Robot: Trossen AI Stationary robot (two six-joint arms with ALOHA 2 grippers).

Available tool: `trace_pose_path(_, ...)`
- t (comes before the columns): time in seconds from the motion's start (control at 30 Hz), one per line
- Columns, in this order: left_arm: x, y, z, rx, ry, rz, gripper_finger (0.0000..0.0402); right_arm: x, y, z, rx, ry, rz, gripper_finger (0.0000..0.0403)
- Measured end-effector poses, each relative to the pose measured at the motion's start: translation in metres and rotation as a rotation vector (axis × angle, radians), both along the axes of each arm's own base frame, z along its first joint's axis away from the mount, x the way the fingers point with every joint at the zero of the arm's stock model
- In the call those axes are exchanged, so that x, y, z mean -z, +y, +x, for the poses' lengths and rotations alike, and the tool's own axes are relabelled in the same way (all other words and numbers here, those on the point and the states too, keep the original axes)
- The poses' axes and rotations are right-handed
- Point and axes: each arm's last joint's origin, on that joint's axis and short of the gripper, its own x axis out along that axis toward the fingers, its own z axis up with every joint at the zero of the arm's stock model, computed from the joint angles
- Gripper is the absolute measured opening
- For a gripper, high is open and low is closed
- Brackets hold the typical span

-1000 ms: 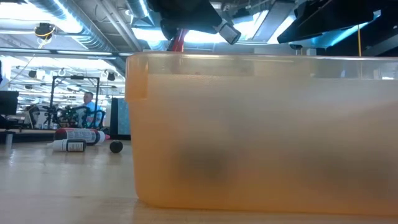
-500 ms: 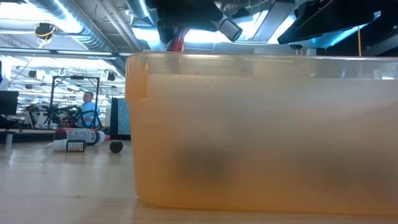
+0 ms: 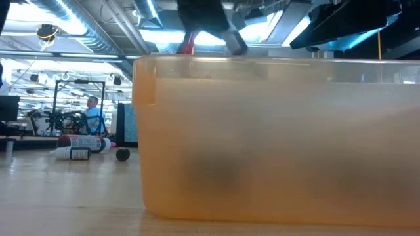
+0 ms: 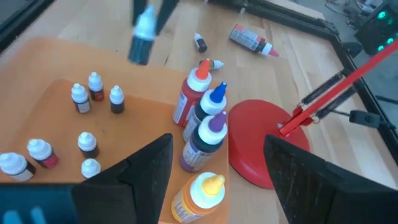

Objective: Pick & Place food coloring
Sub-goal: Put the small black food coloring bottle into the orange bin

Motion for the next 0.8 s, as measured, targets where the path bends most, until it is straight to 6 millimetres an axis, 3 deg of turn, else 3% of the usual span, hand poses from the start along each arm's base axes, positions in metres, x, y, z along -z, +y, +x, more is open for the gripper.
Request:
trace_pose_path(0.33, 0.039, -0.013, 0.039, 0.037, 0.296, 0.096, 0.0056, 0.001, -0.001, 0.0, 0.0, 0.015, -0.001, 0.0252)
trace_pose_path(0.57, 0.056, -0.014, 0.043, 0.026, 0.4, 0.113, 0.0058, 0.001, -0.002, 0.0, -0.001, 0.019, -0.001, 0.0252)
trace_pose_path(0.8, 0.059, -0.014, 0.043, 0.0, 0.411, 0.108, 0.0058, 0.002, -0.002, 0.0, 0.0, 0.02, 0.0, 0.0252)
